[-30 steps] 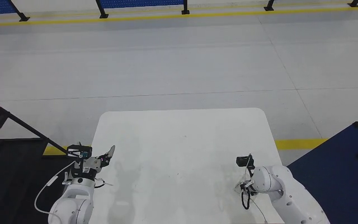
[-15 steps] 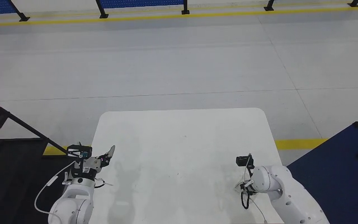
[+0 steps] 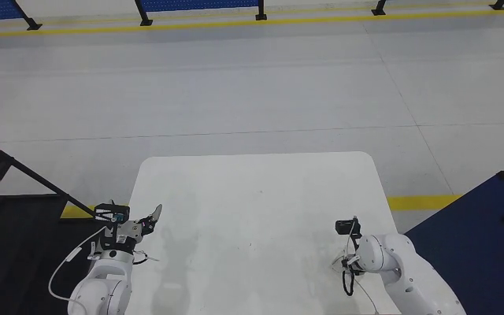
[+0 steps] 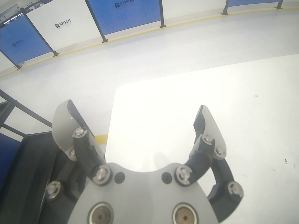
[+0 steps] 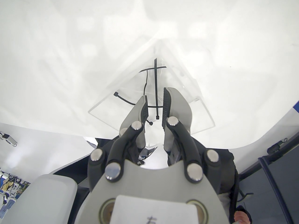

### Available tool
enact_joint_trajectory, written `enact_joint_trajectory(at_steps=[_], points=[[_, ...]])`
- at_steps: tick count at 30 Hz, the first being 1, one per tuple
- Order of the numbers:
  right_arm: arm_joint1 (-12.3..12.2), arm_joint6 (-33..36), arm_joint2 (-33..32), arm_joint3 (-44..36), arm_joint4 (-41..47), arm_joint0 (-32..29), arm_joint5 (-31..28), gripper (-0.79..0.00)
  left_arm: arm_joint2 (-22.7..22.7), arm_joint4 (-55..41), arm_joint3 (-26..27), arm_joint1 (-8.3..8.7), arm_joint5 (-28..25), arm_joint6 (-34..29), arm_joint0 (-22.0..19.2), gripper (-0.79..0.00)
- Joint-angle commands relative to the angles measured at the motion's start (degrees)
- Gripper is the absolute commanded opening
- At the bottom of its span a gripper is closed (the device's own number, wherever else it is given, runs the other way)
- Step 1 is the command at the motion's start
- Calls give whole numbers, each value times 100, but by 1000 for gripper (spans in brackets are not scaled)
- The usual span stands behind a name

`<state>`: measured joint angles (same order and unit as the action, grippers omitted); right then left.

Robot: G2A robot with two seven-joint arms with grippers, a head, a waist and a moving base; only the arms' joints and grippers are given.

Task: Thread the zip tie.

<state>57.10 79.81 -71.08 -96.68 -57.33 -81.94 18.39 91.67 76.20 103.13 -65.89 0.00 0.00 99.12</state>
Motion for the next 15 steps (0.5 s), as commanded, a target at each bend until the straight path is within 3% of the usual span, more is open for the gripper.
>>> enact_joint_trajectory(at_steps=[1,7,15], points=[[8,-14,19,36,3,16,-3,-671,0,0,0,0,0,0,0,0],[28,-13,70,99,-37,65,2,-643,0,0,0,0,0,0,0,0],[44,-31,81,139,-104,54,32,-665,0,0,0,0,0,0,0,0]])
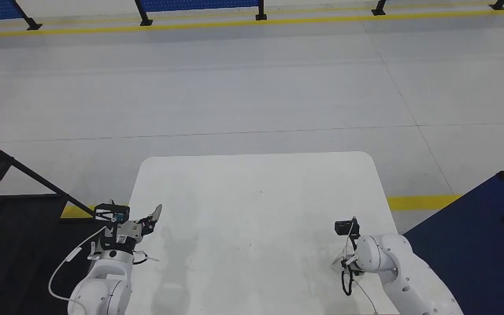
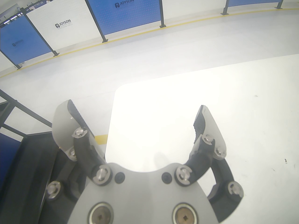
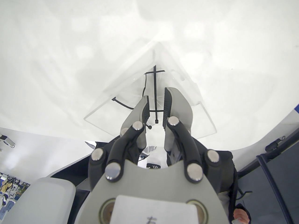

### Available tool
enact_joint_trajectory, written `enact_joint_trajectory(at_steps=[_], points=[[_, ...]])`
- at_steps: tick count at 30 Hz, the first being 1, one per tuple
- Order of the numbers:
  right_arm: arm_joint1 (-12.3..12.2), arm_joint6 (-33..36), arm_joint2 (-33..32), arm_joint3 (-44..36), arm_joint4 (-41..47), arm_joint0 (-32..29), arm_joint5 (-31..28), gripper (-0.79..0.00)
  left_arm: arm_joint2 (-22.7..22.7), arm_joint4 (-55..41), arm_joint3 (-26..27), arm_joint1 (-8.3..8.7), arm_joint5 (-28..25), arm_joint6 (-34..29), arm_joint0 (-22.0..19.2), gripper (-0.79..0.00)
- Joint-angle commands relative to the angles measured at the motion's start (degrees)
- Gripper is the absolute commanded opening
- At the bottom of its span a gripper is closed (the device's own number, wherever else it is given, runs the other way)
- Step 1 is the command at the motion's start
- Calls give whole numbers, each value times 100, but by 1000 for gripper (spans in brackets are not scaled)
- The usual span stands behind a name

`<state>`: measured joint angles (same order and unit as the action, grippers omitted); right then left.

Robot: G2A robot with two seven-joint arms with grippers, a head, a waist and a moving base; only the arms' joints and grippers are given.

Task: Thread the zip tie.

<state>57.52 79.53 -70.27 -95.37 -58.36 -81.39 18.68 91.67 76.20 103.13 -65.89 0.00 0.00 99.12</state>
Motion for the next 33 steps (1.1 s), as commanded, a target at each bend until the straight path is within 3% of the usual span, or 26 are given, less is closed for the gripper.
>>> enact_joint_trajectory(at_steps=[1,10,12,13,33], points=[[5,-10,3,14,-1,-2,1,-668,0,0,0,0,0,0,0,0],[37,-60,58,121,18,31,-31,-680,0,0,0,0,0,0,0,0],[44,-72,73,151,16,46,-33,-723,0,0,0,0,0,0,0,0],[48,-69,79,166,14,53,-34,-785,0,0,0,0,0,0,0,0],[-32,154,-480,-763,-97,-376,-98,-785,0,0,0,0,0,0,0,0]])
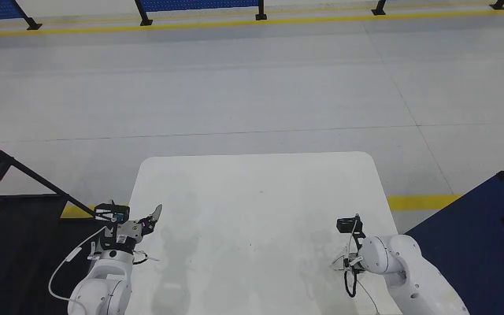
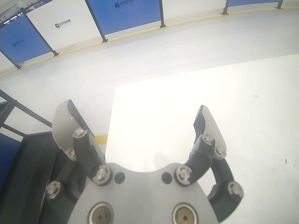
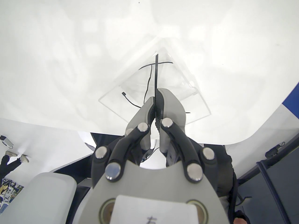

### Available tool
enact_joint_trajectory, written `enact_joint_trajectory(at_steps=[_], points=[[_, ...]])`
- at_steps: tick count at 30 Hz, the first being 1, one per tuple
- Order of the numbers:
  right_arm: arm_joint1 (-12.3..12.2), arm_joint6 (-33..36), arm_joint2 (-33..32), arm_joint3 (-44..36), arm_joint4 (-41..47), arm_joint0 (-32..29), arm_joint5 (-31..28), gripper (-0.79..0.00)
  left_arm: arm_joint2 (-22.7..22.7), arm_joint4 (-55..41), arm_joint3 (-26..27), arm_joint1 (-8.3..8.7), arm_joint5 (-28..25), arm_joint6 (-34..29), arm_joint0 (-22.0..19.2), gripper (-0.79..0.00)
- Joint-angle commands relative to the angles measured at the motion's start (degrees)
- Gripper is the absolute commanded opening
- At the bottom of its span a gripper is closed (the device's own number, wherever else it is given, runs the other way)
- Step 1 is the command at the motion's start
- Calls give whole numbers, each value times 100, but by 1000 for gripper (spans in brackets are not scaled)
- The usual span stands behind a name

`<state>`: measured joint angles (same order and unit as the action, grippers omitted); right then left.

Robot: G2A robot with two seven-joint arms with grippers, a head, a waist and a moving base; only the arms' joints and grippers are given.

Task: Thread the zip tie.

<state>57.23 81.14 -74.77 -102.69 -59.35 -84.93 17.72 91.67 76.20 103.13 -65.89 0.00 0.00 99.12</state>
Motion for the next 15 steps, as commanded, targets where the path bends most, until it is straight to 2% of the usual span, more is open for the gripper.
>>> enact_joint_trajectory(at_steps=[1,15], points=[[-6,-19,-58,-62,-5,-47,-7,-785,0,0,0,0,0,0,0,0],[-31,-705,-534,-681,55,-563,-64,-785,0,0,0,0,0,0,0,0]])
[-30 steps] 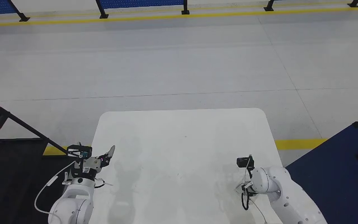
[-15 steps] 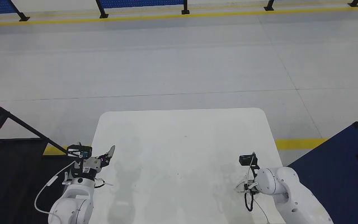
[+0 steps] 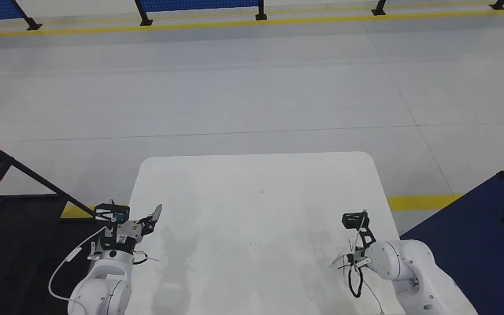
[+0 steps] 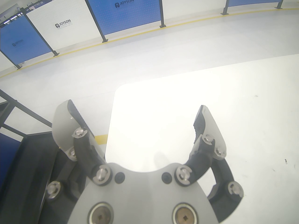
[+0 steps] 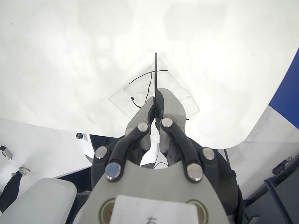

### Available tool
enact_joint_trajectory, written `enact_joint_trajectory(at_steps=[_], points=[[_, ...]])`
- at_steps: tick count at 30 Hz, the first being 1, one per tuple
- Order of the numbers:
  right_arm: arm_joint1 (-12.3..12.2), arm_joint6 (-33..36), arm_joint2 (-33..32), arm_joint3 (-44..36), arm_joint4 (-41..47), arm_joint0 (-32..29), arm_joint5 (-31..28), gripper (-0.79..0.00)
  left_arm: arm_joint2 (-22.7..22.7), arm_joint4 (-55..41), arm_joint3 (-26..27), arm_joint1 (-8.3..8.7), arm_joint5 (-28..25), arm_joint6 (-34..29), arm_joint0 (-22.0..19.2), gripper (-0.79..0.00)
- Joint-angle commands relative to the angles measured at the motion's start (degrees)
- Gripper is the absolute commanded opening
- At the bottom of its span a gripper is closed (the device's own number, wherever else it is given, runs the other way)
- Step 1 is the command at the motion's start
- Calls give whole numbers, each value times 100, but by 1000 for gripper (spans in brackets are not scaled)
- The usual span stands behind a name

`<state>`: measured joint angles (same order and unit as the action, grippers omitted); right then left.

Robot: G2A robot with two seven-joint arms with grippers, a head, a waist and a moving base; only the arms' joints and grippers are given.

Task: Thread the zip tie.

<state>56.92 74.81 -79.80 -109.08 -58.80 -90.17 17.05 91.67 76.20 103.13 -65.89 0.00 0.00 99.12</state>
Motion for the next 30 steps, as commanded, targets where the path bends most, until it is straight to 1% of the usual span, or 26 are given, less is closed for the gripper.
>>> enact_joint_trajectory(at_steps=[1,5,10,16,24,30], points=[[0,-158,-66,-97,1,-83,8,-785,0,0,0,0,0,0,0,0],[0,-605,-197,-356,-96,-301,13,-785,0,0,0,0,0,0,0,0],[-4,-1118,-269,-661,-517,-630,11,-785,0,0,0,0,0,0,0,0],[5,-1308,-227,-813,-850,-832,-66,-785,0,0,0,0,0,0,0,0],[25,-1891,-171,-1145,-1381,-1142,-183,-785,0,0,0,0,0,0,0,0],[44,-2260,-263,-1388,-1526,-1419,-236,-785,0,0,0,0,0,0,0,0]])
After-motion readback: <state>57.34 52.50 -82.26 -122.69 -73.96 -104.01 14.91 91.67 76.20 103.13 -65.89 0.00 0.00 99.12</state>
